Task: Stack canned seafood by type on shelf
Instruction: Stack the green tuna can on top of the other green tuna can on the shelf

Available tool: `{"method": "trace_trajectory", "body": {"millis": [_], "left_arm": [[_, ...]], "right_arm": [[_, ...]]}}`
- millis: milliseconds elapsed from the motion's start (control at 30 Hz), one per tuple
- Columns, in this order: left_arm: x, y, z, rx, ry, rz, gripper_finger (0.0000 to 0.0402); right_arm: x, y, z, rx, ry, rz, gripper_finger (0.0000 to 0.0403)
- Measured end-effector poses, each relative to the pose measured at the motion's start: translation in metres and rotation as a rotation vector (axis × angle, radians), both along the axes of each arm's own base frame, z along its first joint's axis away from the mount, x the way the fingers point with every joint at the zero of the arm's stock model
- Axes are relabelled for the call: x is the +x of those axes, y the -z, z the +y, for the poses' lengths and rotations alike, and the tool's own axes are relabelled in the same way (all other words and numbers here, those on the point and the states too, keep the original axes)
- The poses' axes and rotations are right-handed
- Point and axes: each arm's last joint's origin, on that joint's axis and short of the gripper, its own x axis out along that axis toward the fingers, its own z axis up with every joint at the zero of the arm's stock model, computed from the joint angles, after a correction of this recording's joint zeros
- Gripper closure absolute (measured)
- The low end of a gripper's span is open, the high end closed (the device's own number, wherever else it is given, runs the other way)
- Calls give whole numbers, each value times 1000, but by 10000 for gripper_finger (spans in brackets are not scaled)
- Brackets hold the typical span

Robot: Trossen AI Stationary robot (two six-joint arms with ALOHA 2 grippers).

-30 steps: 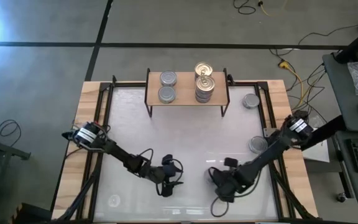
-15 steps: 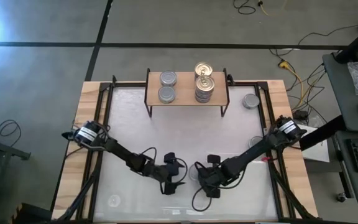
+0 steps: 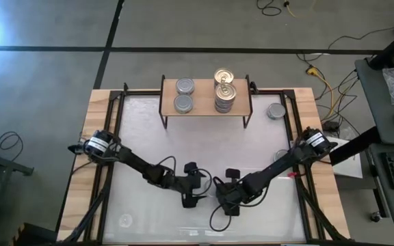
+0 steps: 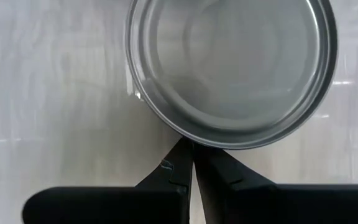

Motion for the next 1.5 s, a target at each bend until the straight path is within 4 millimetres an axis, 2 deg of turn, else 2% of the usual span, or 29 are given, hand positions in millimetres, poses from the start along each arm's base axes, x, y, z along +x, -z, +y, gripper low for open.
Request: {"method": "trace_trajectory", "body": {"millis": [500, 767, 967, 1100, 1267, 1367, 1500], "left_arm": [[24, 12, -12, 97, 43, -4, 0], [25, 12, -12, 81, 39, -15, 1], [22, 9, -17, 57, 1, -31, 29], [12, -6, -18, 84, -23, 8, 34], [-14, -45, -11, 124, -73, 15, 35], [-34, -63, 4, 126, -82, -6, 35], [-62, -92, 38, 133, -160, -71, 36]], "right_arm": [[10, 0, -8, -5, -18, -53, 390], [11, 0, -9, -16, -19, -55, 390], [11, -1, -10, -23, -22, -59, 390], [15, -9, -10, -30, -13, -88, 390], [22, -38, -11, -74, -14, -147, 390], [27, -49, -10, -136, -32, -196, 390], [34, -61, -7, -148, -46, -263, 390]]}}
